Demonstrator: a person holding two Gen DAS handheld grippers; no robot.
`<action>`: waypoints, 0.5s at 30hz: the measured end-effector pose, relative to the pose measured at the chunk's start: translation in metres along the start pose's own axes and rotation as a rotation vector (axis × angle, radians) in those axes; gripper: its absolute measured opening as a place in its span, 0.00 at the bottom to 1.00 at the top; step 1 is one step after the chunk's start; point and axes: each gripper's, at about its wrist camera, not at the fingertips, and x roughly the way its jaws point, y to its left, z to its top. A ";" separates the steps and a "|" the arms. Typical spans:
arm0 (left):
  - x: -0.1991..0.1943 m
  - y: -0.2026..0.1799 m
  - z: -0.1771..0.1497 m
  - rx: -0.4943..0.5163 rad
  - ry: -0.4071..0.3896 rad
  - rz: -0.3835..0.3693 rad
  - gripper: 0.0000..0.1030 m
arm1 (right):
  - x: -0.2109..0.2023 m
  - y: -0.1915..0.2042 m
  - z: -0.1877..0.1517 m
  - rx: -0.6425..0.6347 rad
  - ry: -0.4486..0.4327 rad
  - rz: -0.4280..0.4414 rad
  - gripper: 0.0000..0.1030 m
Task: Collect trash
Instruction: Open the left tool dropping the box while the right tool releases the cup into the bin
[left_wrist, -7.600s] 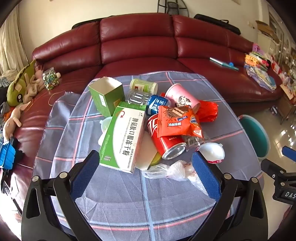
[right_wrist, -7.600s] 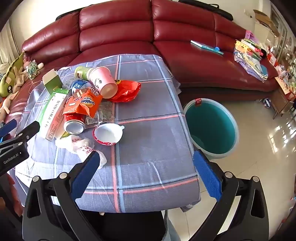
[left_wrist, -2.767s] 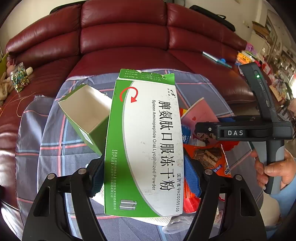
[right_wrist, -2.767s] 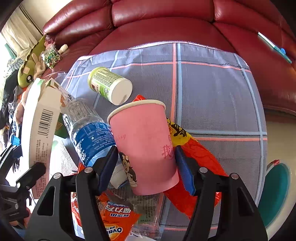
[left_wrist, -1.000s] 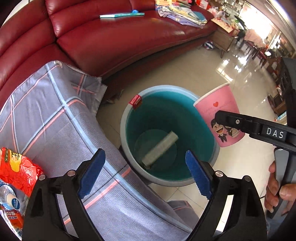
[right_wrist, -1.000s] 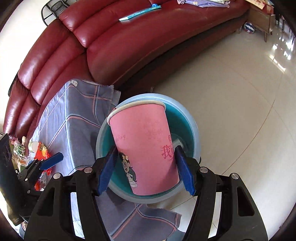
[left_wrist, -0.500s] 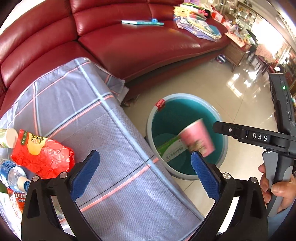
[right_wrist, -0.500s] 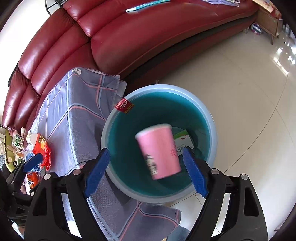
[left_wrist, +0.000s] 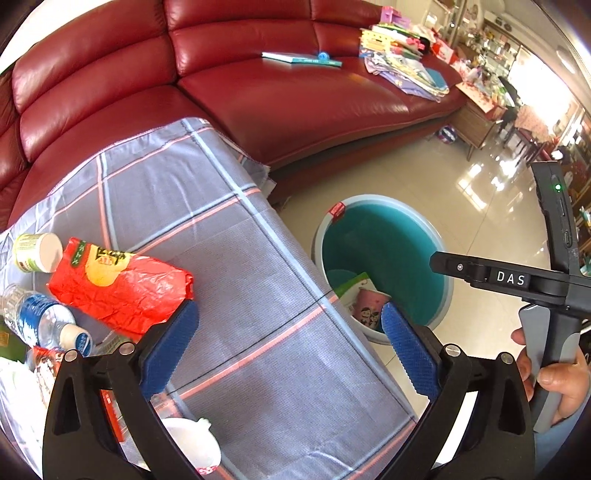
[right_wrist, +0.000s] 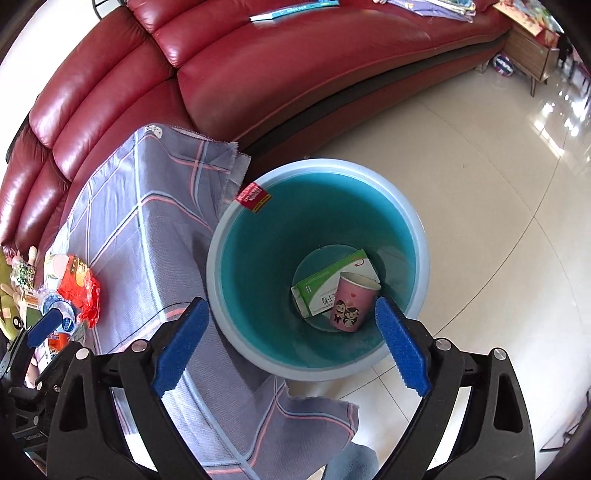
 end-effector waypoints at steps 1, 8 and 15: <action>-0.004 0.003 -0.003 -0.004 -0.003 0.005 0.96 | -0.002 0.005 -0.002 -0.008 0.000 0.001 0.85; -0.031 0.035 -0.023 -0.035 -0.014 0.042 0.96 | -0.013 0.044 -0.015 -0.072 -0.005 0.015 0.85; -0.061 0.084 -0.051 -0.096 -0.038 0.088 0.96 | -0.018 0.097 -0.033 -0.172 0.004 0.036 0.85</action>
